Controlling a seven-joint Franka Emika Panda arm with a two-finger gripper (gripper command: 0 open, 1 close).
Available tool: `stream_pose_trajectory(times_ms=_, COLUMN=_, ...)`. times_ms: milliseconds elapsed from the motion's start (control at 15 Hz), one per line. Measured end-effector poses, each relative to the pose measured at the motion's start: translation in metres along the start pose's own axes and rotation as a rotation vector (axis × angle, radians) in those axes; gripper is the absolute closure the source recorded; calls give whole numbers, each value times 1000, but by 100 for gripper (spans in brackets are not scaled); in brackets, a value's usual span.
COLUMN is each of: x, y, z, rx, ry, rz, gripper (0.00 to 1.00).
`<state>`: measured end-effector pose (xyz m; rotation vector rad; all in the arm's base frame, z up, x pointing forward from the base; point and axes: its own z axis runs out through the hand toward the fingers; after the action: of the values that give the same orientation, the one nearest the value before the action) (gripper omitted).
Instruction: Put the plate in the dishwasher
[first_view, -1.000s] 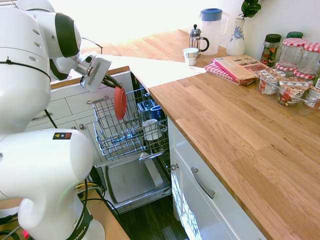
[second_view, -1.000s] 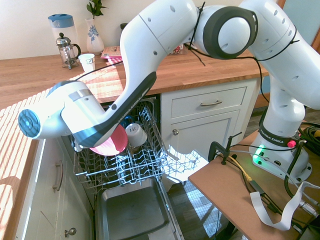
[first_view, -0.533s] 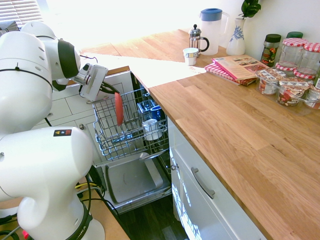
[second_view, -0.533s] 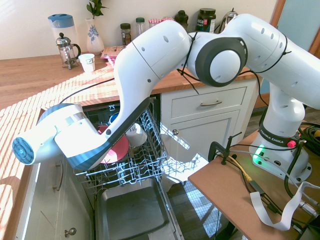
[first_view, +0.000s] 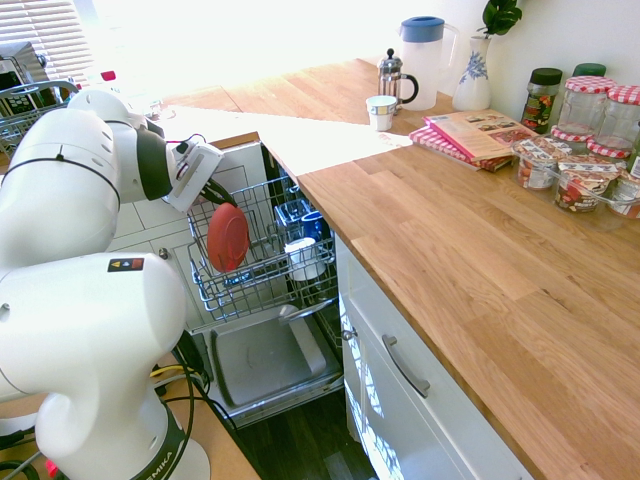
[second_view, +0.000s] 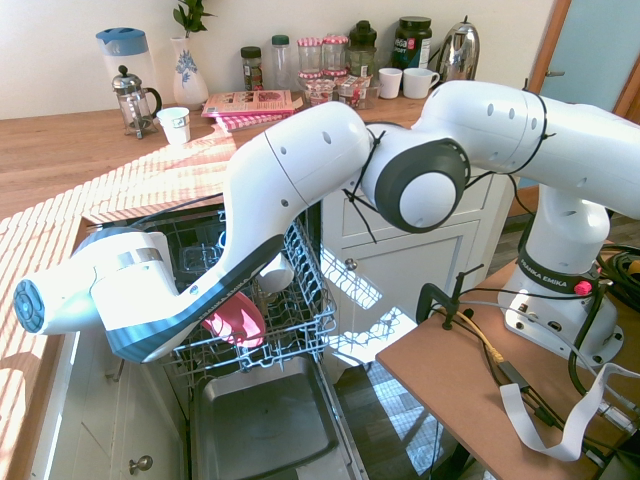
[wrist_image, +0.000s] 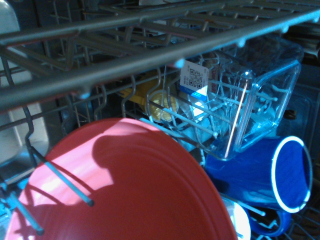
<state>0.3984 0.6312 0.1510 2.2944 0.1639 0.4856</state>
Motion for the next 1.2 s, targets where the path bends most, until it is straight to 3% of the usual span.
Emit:
stream_pose_trajectory(times_ms=667, x=40, y=42, z=-14, rx=128, ry=-199, rz=33, gripper=0)
stream_pose_trajectory(times_ms=1200, x=78, y=86, z=-27, rx=229, ry=-271, rz=70, gripper=0)
